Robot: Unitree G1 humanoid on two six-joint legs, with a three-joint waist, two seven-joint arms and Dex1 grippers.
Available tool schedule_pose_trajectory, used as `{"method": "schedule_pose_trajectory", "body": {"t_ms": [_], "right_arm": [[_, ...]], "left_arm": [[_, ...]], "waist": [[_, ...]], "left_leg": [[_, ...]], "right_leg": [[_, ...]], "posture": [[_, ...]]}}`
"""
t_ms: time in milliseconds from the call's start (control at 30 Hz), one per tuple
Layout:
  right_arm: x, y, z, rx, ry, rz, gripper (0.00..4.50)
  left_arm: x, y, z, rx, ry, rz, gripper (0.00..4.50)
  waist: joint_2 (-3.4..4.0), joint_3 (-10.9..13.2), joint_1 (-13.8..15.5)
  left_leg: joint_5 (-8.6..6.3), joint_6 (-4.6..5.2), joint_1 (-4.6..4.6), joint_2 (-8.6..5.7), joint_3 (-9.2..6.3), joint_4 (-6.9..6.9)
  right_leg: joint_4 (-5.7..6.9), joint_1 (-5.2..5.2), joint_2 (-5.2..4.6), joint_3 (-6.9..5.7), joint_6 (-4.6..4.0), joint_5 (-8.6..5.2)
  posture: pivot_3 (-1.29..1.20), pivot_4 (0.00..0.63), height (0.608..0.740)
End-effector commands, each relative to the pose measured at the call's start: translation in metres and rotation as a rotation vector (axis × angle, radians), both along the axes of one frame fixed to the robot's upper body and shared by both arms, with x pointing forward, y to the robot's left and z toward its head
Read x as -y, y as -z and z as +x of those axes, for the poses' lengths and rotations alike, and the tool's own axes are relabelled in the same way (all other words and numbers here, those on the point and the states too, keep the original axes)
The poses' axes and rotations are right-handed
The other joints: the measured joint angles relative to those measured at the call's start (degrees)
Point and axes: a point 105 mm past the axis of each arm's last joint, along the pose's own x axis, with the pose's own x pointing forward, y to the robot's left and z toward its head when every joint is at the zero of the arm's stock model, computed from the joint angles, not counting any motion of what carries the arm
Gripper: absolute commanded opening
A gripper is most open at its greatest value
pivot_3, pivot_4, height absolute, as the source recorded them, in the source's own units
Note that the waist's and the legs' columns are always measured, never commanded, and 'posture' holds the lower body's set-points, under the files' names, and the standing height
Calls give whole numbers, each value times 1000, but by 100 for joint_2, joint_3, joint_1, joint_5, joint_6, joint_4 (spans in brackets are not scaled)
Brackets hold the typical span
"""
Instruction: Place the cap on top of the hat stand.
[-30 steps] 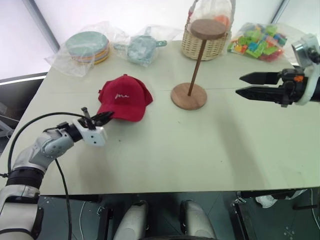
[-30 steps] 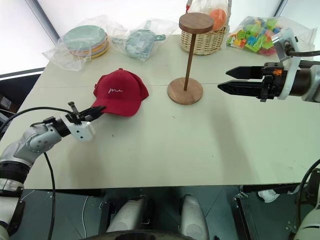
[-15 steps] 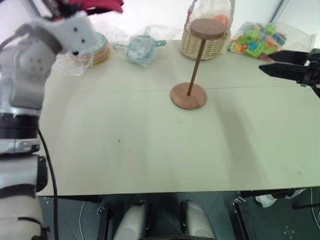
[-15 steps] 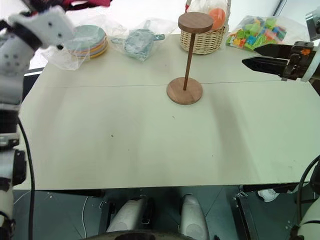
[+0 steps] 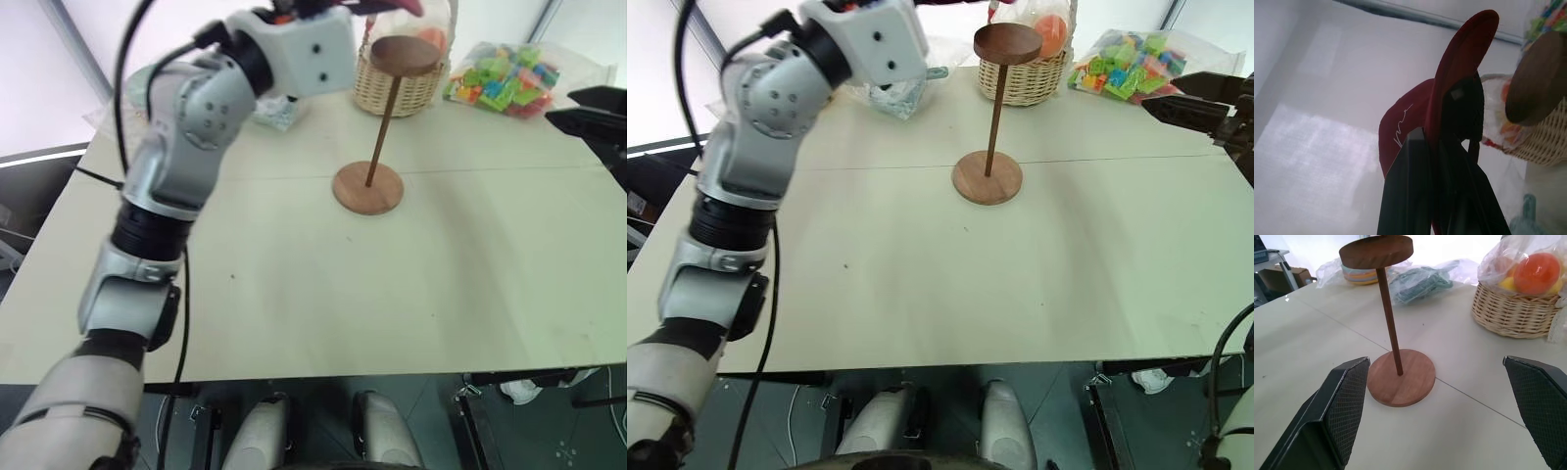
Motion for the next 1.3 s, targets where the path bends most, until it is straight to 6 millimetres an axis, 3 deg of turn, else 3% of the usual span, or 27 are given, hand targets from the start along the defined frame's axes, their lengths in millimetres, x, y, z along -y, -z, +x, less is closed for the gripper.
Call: {"method": "schedule_pose_trajectory", "body": {"t_ms": [33, 500, 733, 1033, 1133, 1300], "right_arm": [[4, -21, -13, 75, 5, -4, 4500], [-13, -22, -20, 72, -55, 42, 4500], [-16, -18, -22, 70, -47, 50, 4500], [-11, -15, -23, 69, -35, 56, 4500], [-9, -14, -22, 69, -31, 58, 4500], [-7, -12, -22, 65, -26, 57, 4500]], "left_arm": [[14, -1, -13, 36, 47, 10, 48], [45, 59, -17, 6, 87, 178, 48], [50, 77, -20, 50, 68, 254, 48], [49, 90, -19, -30, 57, 243, 48], [50, 90, -21, -44, 68, 235, 945], [48, 88, -24, -48, 69, 229, 3373]], "waist": [[0, 0, 2], [1, -1, 8], [1, -1, 13], [2, -1, 13], [2, -1, 11], [2, -1, 12]], "left_leg": [[0, 0, 0, 0, 0, 0], [0, 0, 1, 0, 1, 3], [0, 0, 2, 0, 1, 4], [0, 0, 2, -1, 1, 8], [0, 0, 2, -1, 2, 10], [0, 0, 2, 0, 1, 10]], "right_leg": [[0, 0, 0, 0, 0, 0], [0, 1, -1, 3, 0, 0], [0, 1, -2, 4, 0, 0], [1, 1, -2, 4, 0, 0], [1, 1, -2, 4, 0, 0], [1, 1, -2, 4, 0, 0]], "posture": [[0, 150, 740], [0, 150, 740], [0, 150, 740], [0, 150, 740], [0, 150, 740], [0, 150, 740]]}}
